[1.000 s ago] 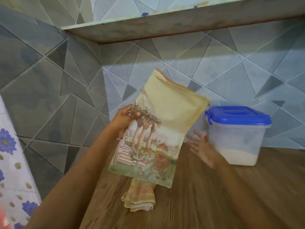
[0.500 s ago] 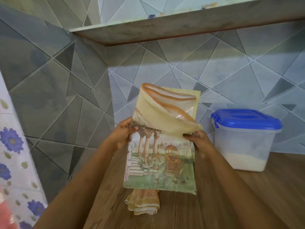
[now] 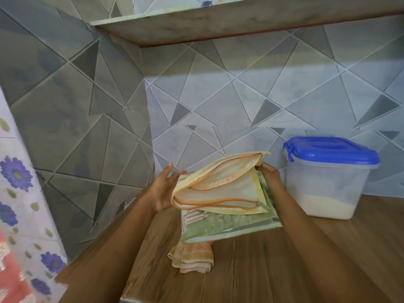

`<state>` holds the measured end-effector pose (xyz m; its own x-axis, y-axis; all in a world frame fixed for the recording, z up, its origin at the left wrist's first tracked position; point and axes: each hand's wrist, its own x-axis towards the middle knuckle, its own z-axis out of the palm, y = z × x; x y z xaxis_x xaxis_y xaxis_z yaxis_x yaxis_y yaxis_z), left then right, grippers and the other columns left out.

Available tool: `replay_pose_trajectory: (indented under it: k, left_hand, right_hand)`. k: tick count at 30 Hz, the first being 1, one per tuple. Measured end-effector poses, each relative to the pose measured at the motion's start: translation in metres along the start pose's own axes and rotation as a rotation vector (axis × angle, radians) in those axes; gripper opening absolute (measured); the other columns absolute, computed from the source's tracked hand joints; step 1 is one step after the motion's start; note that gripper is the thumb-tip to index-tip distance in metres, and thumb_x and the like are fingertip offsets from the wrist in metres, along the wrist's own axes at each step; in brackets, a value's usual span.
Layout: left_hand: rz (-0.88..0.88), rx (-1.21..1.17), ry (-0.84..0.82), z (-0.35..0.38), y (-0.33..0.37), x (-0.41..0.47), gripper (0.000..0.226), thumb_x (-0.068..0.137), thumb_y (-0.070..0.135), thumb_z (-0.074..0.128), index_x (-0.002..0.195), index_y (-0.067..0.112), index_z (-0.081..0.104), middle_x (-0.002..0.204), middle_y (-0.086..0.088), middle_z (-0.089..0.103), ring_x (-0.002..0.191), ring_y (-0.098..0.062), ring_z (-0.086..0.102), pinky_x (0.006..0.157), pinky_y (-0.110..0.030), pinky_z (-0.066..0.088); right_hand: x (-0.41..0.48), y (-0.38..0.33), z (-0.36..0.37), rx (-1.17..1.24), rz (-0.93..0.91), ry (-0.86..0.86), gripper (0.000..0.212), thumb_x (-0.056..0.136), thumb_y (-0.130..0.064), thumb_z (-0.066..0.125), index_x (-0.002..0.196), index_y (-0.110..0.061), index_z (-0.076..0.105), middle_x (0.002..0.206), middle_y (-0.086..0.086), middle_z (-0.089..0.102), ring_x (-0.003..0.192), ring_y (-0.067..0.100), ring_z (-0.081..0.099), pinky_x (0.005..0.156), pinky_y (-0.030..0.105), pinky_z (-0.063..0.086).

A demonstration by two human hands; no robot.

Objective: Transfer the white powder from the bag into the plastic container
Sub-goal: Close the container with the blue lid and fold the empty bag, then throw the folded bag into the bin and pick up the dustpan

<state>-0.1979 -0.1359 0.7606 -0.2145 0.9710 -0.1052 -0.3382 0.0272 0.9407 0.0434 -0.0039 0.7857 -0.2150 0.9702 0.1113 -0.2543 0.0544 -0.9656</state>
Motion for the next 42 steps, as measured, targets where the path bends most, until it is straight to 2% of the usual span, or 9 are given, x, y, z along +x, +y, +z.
replay_pose_trajectory:
  k: [5,9,13,17,19,22,26,30,42]
  left_hand:
    - [-0.077,0.073,0.018,0.005,-0.021,-0.006,0.043,0.082,0.041,0.06,0.113,0.012,0.065,0.095,-0.012,0.074,0.079,-0.023,0.072,0.068,-0.034,0.06]
    - [-0.183,0.111,0.097,0.004,-0.021,-0.002,0.02,0.09,0.021,0.055,0.098,0.006,0.066,0.072,-0.011,0.075,0.058,-0.021,0.071,0.055,-0.029,0.06]
    - [-0.085,0.182,0.14,-0.002,-0.025,0.002,0.039,0.088,0.008,0.059,0.126,0.005,0.053,0.107,-0.018,0.067,0.066,-0.02,0.071,0.059,-0.029,0.06]
    - [-0.074,0.217,0.165,-0.009,-0.038,0.001,0.051,0.087,0.005,0.06,0.135,0.008,0.044,0.102,-0.016,0.067,0.062,-0.017,0.071,0.055,-0.028,0.059]
    - [-0.098,0.183,0.172,-0.012,-0.045,0.0,0.053,0.088,0.005,0.059,0.137,0.01,0.041,0.092,-0.014,0.07,0.06,-0.018,0.071,0.055,-0.03,0.06]
    - [-0.134,0.175,0.145,-0.018,-0.051,-0.006,0.025,0.091,0.007,0.054,0.115,0.012,0.056,0.073,-0.008,0.074,0.057,-0.016,0.07,0.054,-0.025,0.059]
    - [-0.196,0.176,0.12,-0.034,-0.063,-0.025,0.018,0.093,0.01,0.049,0.105,0.007,0.062,0.083,-0.011,0.07,0.066,-0.019,0.068,0.066,-0.03,0.055]
    - [-0.196,0.129,0.162,-0.042,-0.08,-0.074,0.023,0.095,0.006,0.043,0.085,0.008,0.063,0.056,-0.005,0.071,0.047,-0.014,0.066,0.045,-0.019,0.054]
    - [-0.045,0.054,0.631,-0.08,-0.16,-0.33,0.018,0.091,-0.003,0.045,0.099,0.007,0.058,0.067,-0.006,0.069,0.047,-0.011,0.065,0.043,-0.018,0.052]
  right_hand:
    - [0.002,0.019,-0.001,0.088,-0.014,0.039,0.026,0.085,0.002,0.049,0.071,-0.011,0.067,0.052,-0.007,0.068,0.069,0.024,0.057,0.069,0.029,0.05]
    - [0.002,0.027,-0.01,0.179,0.267,-0.046,0.023,0.081,-0.029,0.058,0.09,-0.01,0.068,0.068,0.009,0.065,0.069,0.026,0.06,0.071,0.034,0.052]
    - [-0.015,0.036,-0.021,0.212,0.461,-0.317,0.068,0.086,-0.067,0.03,0.105,-0.013,0.065,0.084,0.015,0.072,0.082,0.029,0.062,0.065,0.035,0.056]
    - [-0.025,0.054,-0.021,0.016,0.429,-0.338,0.038,0.082,-0.025,0.063,0.116,-0.009,0.061,0.082,0.008,0.073,0.083,0.024,0.064,0.087,0.039,0.05]
    - [-0.029,0.059,-0.02,-0.044,0.473,-0.355,0.025,0.083,-0.013,0.061,0.107,-0.008,0.063,0.076,0.007,0.074,0.073,0.021,0.068,0.074,0.033,0.056]
    - [-0.034,0.063,-0.018,-0.058,0.526,-0.329,0.008,0.087,-0.01,0.056,0.083,-0.012,0.063,0.059,0.001,0.072,0.052,0.013,0.068,0.051,0.021,0.056]
    - [-0.05,0.075,-0.008,-0.053,0.576,-0.329,0.01,0.087,-0.007,0.056,0.08,-0.01,0.063,0.059,0.003,0.072,0.051,0.014,0.068,0.054,0.025,0.057]
    - [-0.085,0.086,0.007,-0.077,0.639,-0.377,0.014,0.088,-0.006,0.055,0.076,-0.01,0.06,0.053,0.003,0.07,0.046,0.014,0.067,0.046,0.024,0.056]
    - [-0.258,0.149,0.061,-0.041,0.845,-0.676,0.01,0.087,-0.006,0.056,0.081,-0.011,0.062,0.055,0.002,0.07,0.048,0.016,0.068,0.046,0.023,0.055]
